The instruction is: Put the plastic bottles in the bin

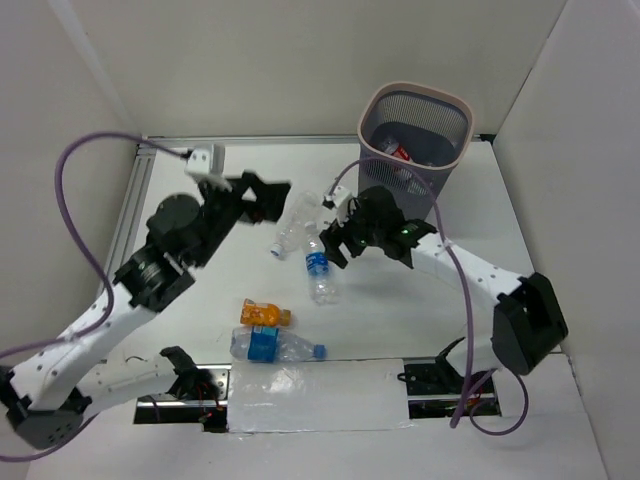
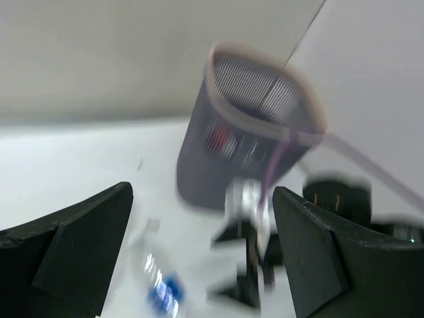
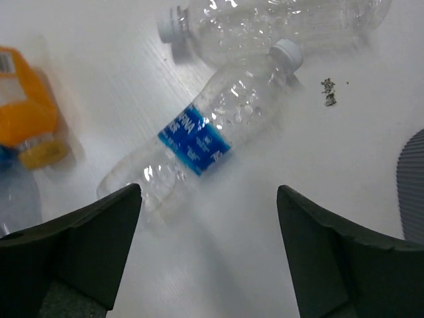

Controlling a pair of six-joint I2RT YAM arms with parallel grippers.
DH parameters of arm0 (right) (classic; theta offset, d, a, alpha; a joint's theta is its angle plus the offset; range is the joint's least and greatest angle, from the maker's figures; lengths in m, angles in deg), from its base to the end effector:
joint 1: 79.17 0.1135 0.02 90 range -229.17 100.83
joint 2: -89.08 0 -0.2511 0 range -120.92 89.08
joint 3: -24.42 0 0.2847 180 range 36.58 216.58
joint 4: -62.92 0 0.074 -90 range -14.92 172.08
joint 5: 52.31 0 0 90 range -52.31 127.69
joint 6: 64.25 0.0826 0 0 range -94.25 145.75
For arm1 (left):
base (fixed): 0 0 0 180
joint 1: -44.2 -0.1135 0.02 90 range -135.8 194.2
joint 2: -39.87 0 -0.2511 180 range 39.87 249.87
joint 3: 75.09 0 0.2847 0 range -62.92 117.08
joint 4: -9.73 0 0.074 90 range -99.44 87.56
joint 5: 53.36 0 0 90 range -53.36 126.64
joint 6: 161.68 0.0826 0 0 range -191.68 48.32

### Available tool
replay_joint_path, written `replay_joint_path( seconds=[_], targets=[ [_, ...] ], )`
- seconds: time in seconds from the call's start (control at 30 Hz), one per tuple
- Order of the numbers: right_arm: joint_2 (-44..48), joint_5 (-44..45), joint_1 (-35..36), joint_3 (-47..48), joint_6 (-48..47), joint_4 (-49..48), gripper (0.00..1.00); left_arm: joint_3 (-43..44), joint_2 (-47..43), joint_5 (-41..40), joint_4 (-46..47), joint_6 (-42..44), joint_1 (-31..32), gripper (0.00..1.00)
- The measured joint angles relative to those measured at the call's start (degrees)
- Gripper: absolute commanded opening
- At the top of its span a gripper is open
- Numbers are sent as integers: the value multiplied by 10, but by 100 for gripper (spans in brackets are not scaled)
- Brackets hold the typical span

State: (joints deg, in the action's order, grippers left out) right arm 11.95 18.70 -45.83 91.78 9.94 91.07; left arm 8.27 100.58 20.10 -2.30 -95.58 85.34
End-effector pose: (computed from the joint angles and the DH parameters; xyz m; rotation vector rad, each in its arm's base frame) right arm 0.2898 0.2229 0.2165 -1.0962 1.9577 0.5362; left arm 0.2493 -0.1865 0.4704 -0.0329 1.4336 -0.7418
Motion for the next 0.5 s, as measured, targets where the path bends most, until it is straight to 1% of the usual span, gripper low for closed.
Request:
replay_joint_path(
  seconds=[0.07, 0.1, 0.2, 0.27, 0.37, 0.47, 0.5],
  targets=[
    [-45, 36, 18, 23, 50, -16, 93, -80, -75, -41, -68, -48, 21, 99],
    [-67, 50, 23, 33, 73, -20, 100, -121, -112, -61, -103, -82, 33, 99],
    [-141, 79, 34, 72, 136, -25, 100, -226, -185, -102, -212, -186, 57, 99],
    [-183, 92, 38, 93, 166, -27, 100, -280, -218, -120, -285, -242, 64, 99],
    [-233, 108, 47, 113, 197, -27, 100, -311, -248, -141, -359, -295, 66, 99],
    [-271, 122, 56, 127, 214, -28, 100, -311, -257, -154, -382, -319, 66, 99],
    [-285, 125, 58, 133, 221, -27, 95, -310, -258, -156, -388, -320, 66, 99]
  ],
)
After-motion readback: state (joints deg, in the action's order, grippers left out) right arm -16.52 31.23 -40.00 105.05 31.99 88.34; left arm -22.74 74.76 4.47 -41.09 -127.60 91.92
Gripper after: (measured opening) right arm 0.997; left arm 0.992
